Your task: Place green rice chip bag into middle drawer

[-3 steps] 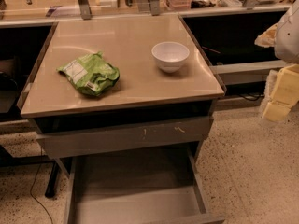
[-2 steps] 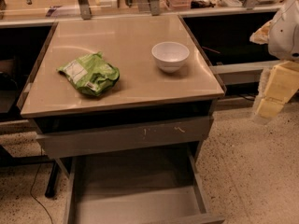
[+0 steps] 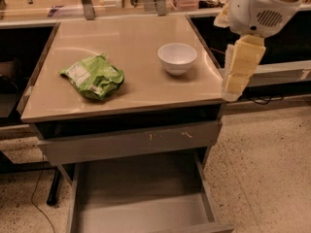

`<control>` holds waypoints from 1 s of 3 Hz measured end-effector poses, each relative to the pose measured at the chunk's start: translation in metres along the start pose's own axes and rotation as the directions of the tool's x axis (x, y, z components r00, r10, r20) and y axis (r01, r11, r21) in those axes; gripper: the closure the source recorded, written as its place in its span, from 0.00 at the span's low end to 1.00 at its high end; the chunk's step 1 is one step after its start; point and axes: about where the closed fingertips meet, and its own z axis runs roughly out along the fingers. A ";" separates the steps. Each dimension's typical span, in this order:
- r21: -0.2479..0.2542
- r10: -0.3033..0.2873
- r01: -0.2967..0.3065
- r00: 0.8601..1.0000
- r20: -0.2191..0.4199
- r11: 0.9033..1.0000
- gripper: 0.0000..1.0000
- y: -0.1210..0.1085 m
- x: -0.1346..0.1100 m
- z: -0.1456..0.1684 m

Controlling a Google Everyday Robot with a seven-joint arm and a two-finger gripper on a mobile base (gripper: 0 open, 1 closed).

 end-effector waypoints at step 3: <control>-0.018 -0.041 0.043 0.993 0.113 0.999 0.00 0.011 -0.078 0.016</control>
Offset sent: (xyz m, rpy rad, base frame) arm 0.0066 0.0506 -0.0108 0.0945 0.0144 0.0552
